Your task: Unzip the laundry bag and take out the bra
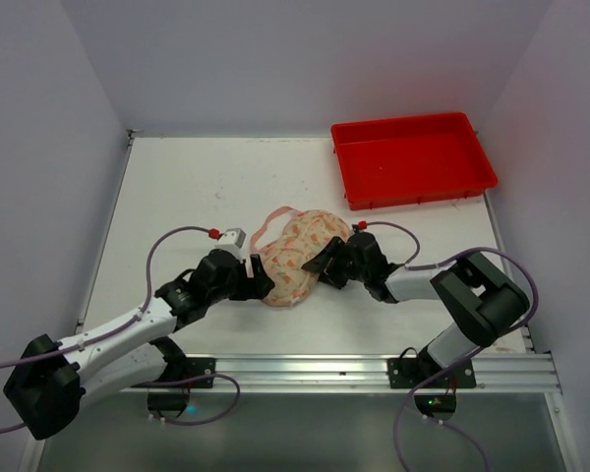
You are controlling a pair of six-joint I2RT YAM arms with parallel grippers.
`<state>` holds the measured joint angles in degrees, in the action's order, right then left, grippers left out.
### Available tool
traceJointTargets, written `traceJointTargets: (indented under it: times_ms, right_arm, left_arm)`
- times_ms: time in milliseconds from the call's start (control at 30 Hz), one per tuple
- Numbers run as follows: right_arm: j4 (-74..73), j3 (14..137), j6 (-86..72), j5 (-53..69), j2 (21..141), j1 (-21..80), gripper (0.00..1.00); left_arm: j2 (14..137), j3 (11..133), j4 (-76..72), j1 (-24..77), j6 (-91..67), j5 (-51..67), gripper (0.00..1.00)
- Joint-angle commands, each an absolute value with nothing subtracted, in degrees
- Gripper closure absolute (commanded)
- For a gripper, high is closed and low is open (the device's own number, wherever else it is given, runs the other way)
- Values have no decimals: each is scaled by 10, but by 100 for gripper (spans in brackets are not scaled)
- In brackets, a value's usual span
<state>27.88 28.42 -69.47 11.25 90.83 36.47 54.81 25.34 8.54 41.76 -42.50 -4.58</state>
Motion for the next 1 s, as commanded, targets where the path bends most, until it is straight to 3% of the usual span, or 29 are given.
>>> traceJointTargets:
  times_ms: [0,100,200,300,567,967]
  right_arm:
    - [301,311,-705,90,918,367,52]
    - [288,332,-708,72,918,367,79]
    - [273,351,-718,55,918,367,93]
    - [269,365,-724,50,925,367,100]
    - [273,371,-730,78,943,367,100]
    - [287,356,-752,95,929,365,100]
  left_arm:
    - [527,235,111,430,-453,-4,20]
    - [540,240,99,449,-458,-8,23]
    - [565,250,78,473,-461,-20,26]
    - [599,253,49,502,-462,-44,28]
    - [679,238,-49,535,-439,-136,32]
    - [707,152,-279,535,-446,-169,37]
